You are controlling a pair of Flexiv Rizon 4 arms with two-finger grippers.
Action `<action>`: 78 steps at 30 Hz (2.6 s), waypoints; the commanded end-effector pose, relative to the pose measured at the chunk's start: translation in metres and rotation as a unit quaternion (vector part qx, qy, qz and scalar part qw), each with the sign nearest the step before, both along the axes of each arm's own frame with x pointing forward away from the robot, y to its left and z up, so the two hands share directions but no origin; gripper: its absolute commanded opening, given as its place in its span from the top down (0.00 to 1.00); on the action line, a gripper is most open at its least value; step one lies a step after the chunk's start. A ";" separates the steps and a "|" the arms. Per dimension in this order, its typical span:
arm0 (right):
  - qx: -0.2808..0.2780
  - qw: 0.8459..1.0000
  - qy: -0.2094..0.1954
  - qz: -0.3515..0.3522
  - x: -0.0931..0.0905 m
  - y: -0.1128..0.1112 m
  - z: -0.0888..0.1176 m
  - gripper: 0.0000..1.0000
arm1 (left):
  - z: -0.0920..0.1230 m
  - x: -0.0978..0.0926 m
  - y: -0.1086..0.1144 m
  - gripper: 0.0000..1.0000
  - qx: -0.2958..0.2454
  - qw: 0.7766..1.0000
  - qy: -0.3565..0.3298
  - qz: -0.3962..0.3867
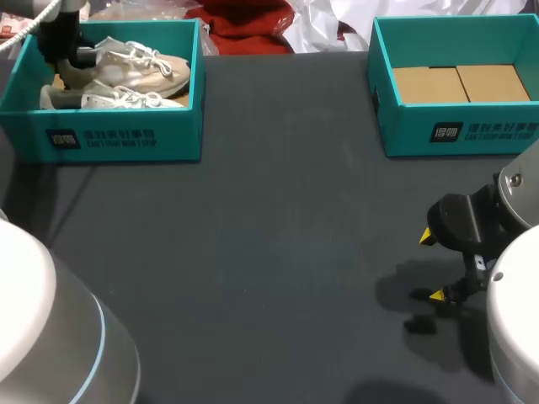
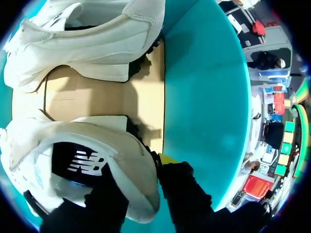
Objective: Take the shoe out of the shoebox, open the shoe tongue, remove and reinsert the insole, then place the shoe into the shoebox
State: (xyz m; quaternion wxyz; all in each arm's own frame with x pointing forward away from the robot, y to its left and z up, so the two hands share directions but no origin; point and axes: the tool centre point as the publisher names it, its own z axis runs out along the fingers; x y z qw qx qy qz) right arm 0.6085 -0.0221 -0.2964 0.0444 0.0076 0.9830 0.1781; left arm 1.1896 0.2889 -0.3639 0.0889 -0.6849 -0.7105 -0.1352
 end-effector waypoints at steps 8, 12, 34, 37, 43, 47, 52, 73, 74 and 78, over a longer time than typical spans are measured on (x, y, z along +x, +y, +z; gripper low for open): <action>-0.001 1.000 -0.002 -0.001 -0.002 0.000 0.000 0.00 | 0.005 0.000 0.000 0.51 -0.015 1.000 -0.002 -0.004; -0.001 1.000 -0.002 -0.001 -0.002 0.000 0.000 0.00 | 0.013 0.001 0.000 0.42 -0.026 1.000 -0.008 -0.004; -0.001 1.000 -0.002 -0.001 -0.002 0.000 0.000 0.00 | 0.118 -0.050 -0.019 0.04 -0.098 0.993 -0.069 -0.017; -0.001 1.000 -0.002 -0.001 -0.002 0.000 0.000 0.00 | 0.126 -0.061 -0.020 0.04 -0.102 0.992 -0.068 -0.020; -0.001 1.000 -0.002 -0.001 -0.002 0.000 0.000 0.00 | 0.136 -0.081 -0.018 0.00 -0.110 0.992 -0.063 -0.024; -0.001 1.000 -0.002 -0.001 -0.002 0.000 0.000 0.00 | 0.138 -0.093 -0.016 0.00 -0.115 0.991 -0.061 -0.021; -0.001 1.000 -0.002 -0.001 -0.002 0.000 0.000 0.00 | 0.141 -0.106 -0.015 0.00 -0.121 0.992 -0.043 -0.013; -0.001 1.000 -0.002 -0.001 -0.002 0.000 0.000 0.00 | 0.138 -0.120 -0.024 0.00 -0.090 0.995 -0.021 -0.026; -0.001 1.000 -0.002 -0.001 -0.002 0.000 0.000 0.00 | 0.134 -0.123 -0.025 0.00 -0.091 0.995 -0.015 -0.033; -0.001 1.000 -0.002 -0.001 -0.002 0.000 0.000 0.00 | 0.120 -0.131 -0.025 0.00 -0.096 0.995 -0.005 -0.038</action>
